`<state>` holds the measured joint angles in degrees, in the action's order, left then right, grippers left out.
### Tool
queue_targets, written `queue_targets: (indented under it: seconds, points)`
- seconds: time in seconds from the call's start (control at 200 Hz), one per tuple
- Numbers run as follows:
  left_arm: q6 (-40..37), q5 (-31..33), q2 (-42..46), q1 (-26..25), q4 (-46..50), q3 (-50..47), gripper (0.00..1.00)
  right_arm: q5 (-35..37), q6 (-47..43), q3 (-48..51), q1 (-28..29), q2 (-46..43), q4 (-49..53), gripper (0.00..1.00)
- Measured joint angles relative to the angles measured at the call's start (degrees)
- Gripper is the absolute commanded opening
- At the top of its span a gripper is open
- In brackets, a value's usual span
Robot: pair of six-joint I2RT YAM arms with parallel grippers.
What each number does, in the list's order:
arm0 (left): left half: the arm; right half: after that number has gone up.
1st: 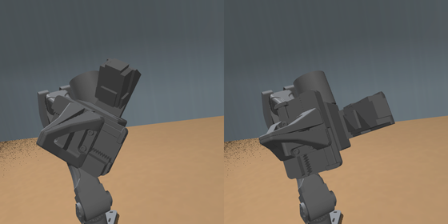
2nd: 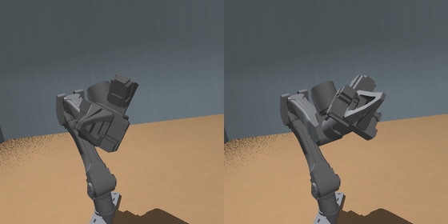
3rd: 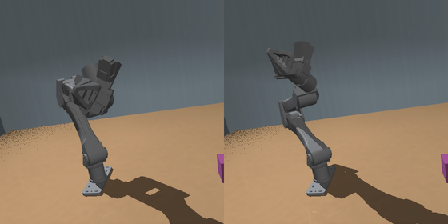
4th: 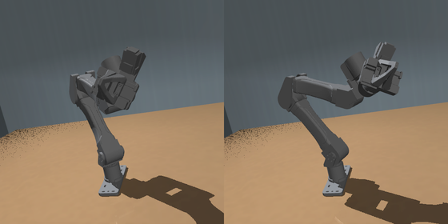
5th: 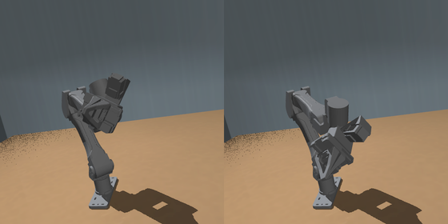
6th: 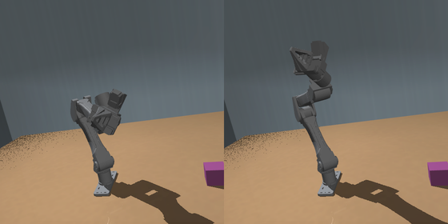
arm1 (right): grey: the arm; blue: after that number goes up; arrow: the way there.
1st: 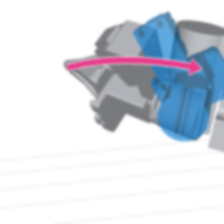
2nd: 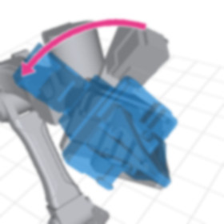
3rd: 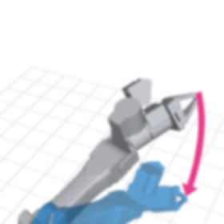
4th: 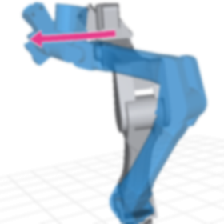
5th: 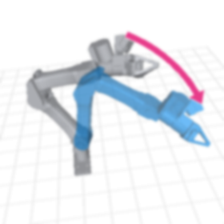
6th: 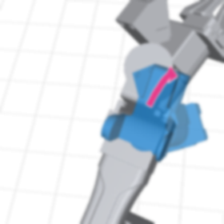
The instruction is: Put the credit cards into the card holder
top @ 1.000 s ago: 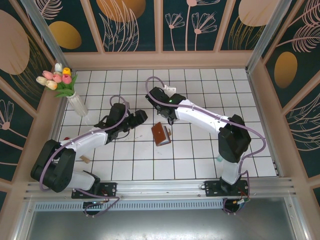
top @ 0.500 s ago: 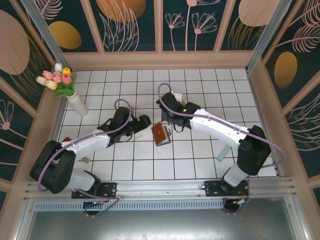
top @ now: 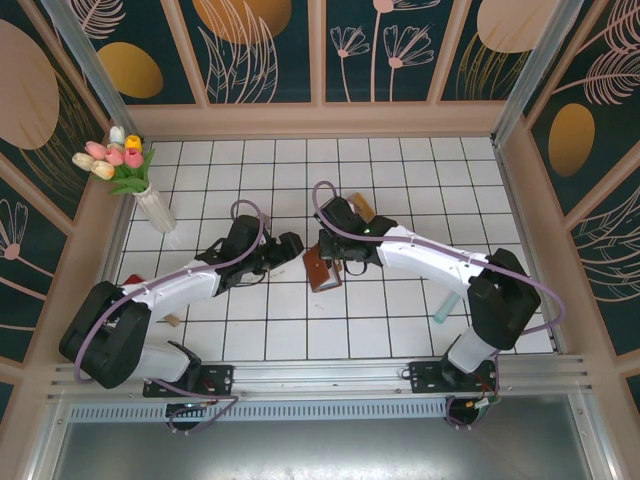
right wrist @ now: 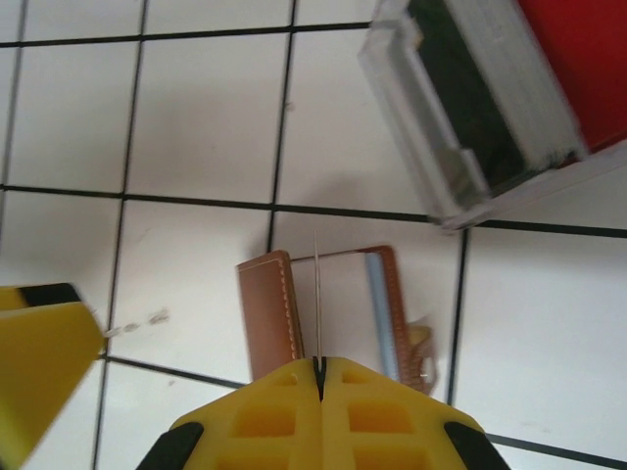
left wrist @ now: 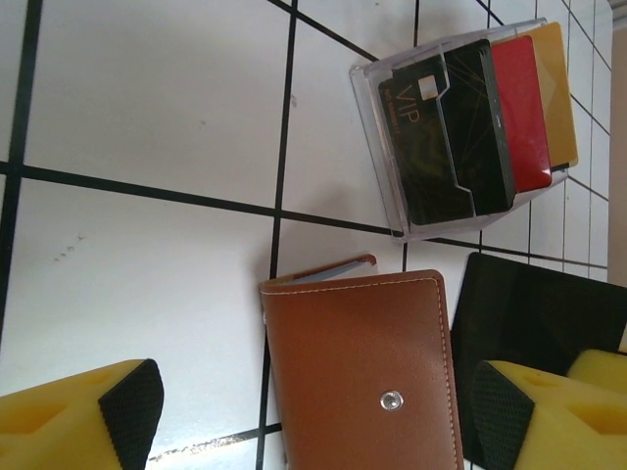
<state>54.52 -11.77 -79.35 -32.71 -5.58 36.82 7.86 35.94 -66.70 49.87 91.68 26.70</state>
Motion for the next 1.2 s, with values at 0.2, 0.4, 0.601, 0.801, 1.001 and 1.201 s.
queue_targets:
  seconds: [0.2, 0.4, 0.601, 0.801, 1.001, 1.201]
  points:
    - [0.5, -1.5, -0.2, 0.0, -0.6, -1.2, 0.84, -6.4, 0.6, 1.3, 0.0, 0.0, -4.7, 0.00]
    - [1.2, -1.9, 0.1, 0.0, -0.7, -2.5, 0.83, -12.2, 3.1, 3.2, -0.5, 0.0, -9.1, 0.00]
    - [1.8, -1.9, 2.2, 0.0, -0.6, -4.4, 0.84, -16.2, 7.0, 5.9, -2.0, 0.0, -13.1, 0.00]
    - [1.9, -3.3, 4.0, 0.0, -0.6, -4.8, 0.88, -19.5, 9.6, 6.4, -2.6, 0.0, -16.3, 0.00]
    - [0.6, -3.9, 4.0, 0.0, -0.5, -4.8, 0.75, -21.2, 10.8, 6.5, -2.7, 0.0, -17.9, 0.00]
    - [-1.4, -2.9, 3.1, 0.0, 1.6, -4.8, 0.49, -21.4, 11.1, 6.5, -2.8, 0.7, -17.9, 0.00]
